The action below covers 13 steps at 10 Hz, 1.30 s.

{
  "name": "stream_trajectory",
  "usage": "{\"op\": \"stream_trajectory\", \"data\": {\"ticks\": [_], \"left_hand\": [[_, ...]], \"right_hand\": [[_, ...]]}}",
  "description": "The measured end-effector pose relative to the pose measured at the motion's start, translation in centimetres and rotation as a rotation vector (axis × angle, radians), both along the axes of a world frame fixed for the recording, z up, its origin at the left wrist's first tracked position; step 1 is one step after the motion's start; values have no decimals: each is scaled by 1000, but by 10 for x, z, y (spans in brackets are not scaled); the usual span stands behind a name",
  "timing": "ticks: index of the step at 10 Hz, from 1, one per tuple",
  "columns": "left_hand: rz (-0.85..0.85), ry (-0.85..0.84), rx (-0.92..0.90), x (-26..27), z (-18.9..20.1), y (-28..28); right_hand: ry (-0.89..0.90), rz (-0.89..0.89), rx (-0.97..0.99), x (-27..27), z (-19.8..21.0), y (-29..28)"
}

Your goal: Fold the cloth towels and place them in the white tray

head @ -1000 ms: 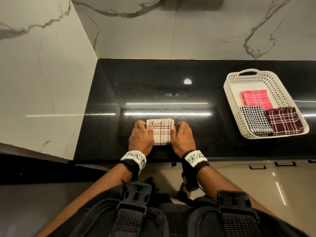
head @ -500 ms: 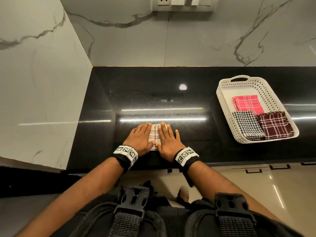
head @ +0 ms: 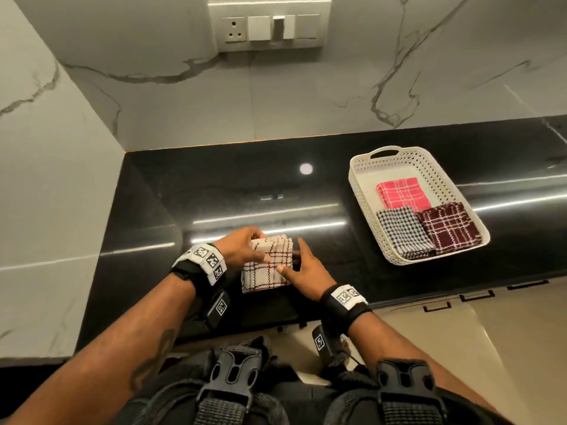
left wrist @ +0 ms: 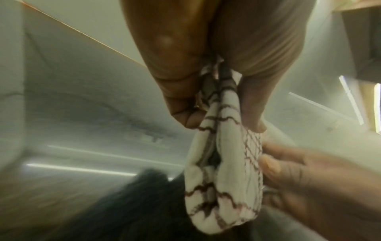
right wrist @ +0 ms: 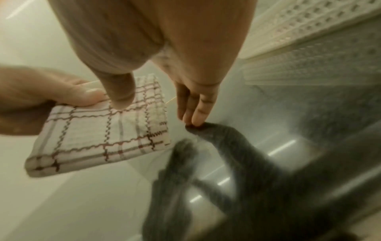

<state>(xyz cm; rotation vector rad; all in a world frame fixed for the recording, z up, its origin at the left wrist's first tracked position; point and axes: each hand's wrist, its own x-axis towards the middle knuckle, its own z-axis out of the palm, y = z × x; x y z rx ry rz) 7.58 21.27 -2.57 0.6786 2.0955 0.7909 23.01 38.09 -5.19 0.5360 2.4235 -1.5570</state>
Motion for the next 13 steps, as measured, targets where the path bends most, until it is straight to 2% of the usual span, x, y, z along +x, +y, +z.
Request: {"op": "stream_trajectory", "data": {"ticks": [1, 2, 3, 4, 5, 6, 7, 9, 12, 13], "left_hand": [[-49, -84, 210, -5, 36, 51], [-64, -156, 307, -13, 66, 116], [-21, -109, 312, -19, 86, 185], [-17, -30, 260, -22, 99, 260], [-44, 155, 148, -28, 96, 331], [-37, 203, 29, -29, 83, 386], [-11, 235, -62, -30, 66, 414], [11, 314, -174, -22, 35, 428], [2, 342, -182, -8, 22, 427], [7, 345, -162, -7, 21, 421]], "right_hand": [[67, -51, -193, 2, 21, 52], [126, -169, -247, 4, 57, 117], [182, -273, -196, 7, 93, 186], [142, -320, -79, 3, 112, 261], [76, -329, 58, -10, 101, 332], [-34, -316, 185, -21, 83, 381], [-104, -285, 259, -28, 69, 401], [-223, -229, 332, -33, 52, 415], [-337, -184, 377, -33, 52, 410], [-334, -231, 427, -39, 61, 409]]}}
